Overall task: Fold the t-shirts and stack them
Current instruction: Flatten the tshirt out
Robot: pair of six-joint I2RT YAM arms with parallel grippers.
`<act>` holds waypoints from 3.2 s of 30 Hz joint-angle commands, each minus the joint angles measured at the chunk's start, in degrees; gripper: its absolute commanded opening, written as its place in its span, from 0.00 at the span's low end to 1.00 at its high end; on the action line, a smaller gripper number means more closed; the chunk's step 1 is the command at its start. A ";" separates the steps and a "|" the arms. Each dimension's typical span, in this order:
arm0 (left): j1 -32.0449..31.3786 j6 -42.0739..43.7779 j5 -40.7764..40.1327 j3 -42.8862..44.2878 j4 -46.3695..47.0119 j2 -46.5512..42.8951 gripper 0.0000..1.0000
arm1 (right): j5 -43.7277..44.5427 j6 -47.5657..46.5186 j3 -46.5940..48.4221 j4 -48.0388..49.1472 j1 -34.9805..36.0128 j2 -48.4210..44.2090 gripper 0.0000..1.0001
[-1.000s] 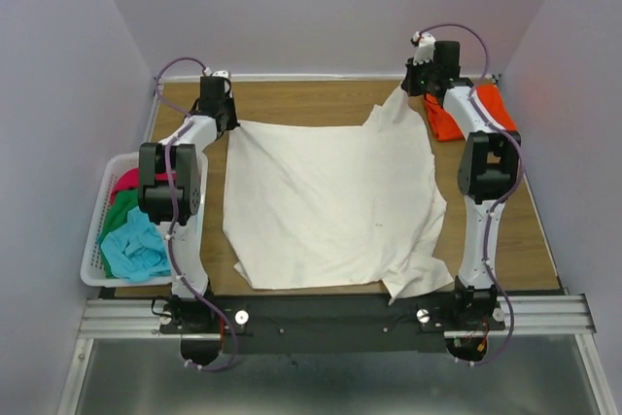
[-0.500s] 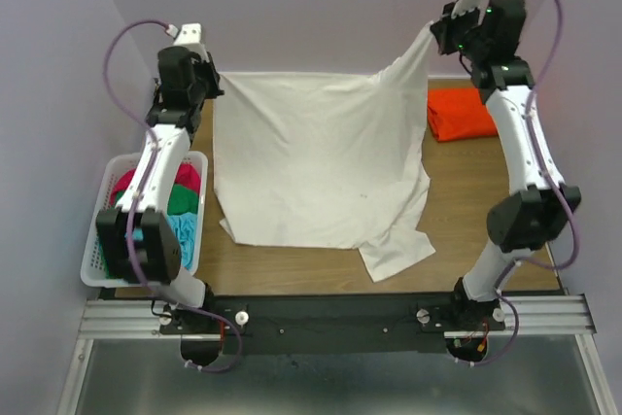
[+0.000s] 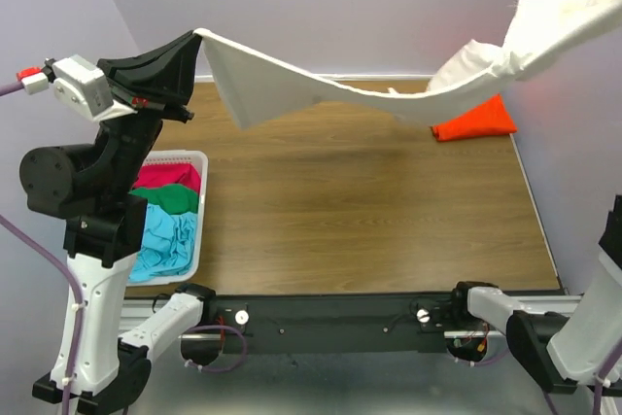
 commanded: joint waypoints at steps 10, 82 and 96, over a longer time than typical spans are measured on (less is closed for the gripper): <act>-0.49 4.26 -6.55 -9.97 -2.01 -5.09 0.00 | 2.36 0.07 -2.61 -2.21 -1.35 7.09 0.01; 11.64 -1.63 -0.13 -16.03 5.53 -11.33 0.00 | 0.25 -3.80 -0.81 -3.62 -0.47 5.34 0.01; 11.90 -1.71 -12.62 -32.70 11.71 29.50 0.00 | -15.49 8.06 -35.32 19.30 -0.47 31.45 0.02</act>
